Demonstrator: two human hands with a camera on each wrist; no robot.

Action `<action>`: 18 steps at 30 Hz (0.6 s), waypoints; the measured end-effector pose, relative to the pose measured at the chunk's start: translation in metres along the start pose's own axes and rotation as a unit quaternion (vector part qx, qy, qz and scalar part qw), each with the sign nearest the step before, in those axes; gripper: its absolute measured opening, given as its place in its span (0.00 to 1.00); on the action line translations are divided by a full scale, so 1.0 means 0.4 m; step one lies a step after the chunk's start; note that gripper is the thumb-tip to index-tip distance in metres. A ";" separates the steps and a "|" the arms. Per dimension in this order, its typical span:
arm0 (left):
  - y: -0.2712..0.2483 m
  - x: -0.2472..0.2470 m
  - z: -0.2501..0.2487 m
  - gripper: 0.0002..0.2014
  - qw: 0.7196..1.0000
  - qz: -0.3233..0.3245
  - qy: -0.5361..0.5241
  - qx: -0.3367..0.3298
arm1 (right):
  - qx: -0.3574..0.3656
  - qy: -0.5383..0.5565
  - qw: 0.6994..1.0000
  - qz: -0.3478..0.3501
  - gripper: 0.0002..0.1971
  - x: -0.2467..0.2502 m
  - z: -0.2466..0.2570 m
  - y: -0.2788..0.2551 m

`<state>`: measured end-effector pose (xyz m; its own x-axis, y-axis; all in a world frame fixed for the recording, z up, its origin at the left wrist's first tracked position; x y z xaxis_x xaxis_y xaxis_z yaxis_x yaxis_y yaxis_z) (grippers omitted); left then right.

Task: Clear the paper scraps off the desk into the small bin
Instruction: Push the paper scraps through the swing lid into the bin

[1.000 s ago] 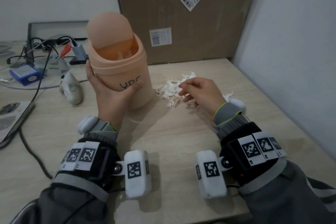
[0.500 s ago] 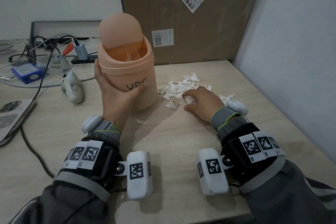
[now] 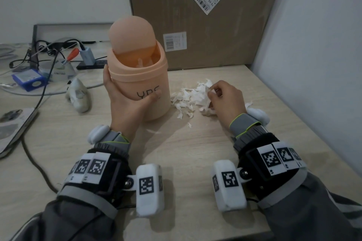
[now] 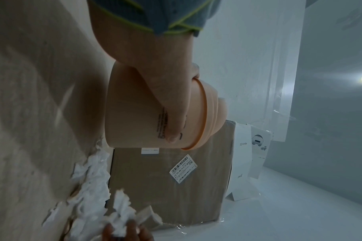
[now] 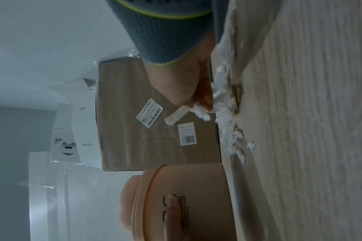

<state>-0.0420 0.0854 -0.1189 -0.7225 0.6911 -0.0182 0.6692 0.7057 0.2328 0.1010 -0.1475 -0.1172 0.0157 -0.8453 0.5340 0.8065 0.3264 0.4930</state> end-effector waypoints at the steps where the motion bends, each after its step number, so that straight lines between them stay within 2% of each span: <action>1: 0.000 0.001 0.000 0.68 1.000 0.001 0.000 0.000 | -0.027 0.046 0.998 -0.019 0.03 0.005 -0.010 -0.003; 3: 0.000 -0.001 0.000 0.68 1.000 0.002 0.000 0.002 | -0.075 0.129 0.988 -0.036 0.03 0.006 -0.028 -0.009; 5: 0.001 -0.003 0.001 0.68 1.000 0.004 0.000 0.005 | -0.100 0.163 0.981 -0.032 0.06 0.000 -0.039 -0.013; 7: 0.000 -0.004 0.001 0.68 1.000 0.005 -0.001 0.007 | -0.109 0.158 0.981 -0.021 0.12 -0.006 -0.048 -0.016; 9: 0.001 -0.003 0.002 0.68 1.000 0.006 -0.002 0.007 | -0.114 0.108 0.988 -0.002 0.17 -0.008 -0.058 -0.018; 13: 0.001 -0.001 0.005 0.68 1.000 0.004 -0.001 0.014 | -0.083 -0.043 0.990 0.101 0.16 -0.021 -0.041 -0.021; 18: -0.001 -0.001 0.002 0.68 1.000 0.002 0.006 0.015 | -0.046 -0.128 0.956 0.261 0.17 -0.056 0.000 -0.051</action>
<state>-0.0417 0.0851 -0.1199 -0.7217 0.6921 -0.0050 0.6770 0.7074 0.2029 0.0843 -0.1354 -0.1392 0.2941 -0.4426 0.8471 0.7767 0.6272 0.0581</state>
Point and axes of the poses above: each hand's wrist, its own y-axis towards the middle knuckle, its own x-axis out of the back of the hand, z = x × y, the point moved 9 cm from there along y, towards the middle knuckle, and after that the axes turned 11 degrees about x, right-handed, at the moved point
